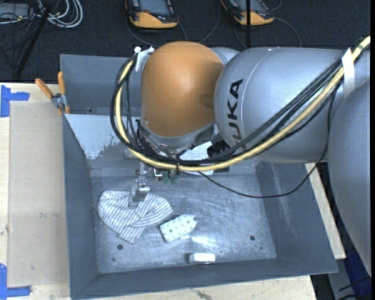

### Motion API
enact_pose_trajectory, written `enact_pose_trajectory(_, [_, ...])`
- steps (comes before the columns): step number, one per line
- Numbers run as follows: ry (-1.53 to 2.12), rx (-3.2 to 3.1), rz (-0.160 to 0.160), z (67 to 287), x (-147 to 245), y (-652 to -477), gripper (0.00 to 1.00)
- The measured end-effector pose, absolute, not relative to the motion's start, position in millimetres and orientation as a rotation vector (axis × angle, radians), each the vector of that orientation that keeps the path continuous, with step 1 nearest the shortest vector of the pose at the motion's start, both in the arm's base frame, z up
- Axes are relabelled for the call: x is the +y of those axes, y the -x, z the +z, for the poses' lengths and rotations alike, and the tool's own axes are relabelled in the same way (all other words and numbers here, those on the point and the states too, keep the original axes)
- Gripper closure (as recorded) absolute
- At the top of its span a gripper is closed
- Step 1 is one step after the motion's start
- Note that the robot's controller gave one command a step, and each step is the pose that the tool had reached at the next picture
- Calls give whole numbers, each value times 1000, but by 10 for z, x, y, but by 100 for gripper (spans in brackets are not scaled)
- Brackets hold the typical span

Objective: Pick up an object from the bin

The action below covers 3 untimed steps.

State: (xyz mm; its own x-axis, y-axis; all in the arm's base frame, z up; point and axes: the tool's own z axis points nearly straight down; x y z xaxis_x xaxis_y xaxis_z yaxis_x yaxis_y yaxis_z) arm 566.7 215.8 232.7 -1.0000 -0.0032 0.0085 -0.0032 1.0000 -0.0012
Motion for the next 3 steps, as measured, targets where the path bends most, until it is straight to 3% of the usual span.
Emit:
enact_pose_trajectory(1, [1, -3140, 0, 2375, 2146, -5683, 0])
enact_pose_trajectory(2, [-14, -3150, -6, 2068, 2096, -5702, 0])
enact_pose_trajectory(3, [-160, -3139, -1, 1511, 2040, -5671, 0])
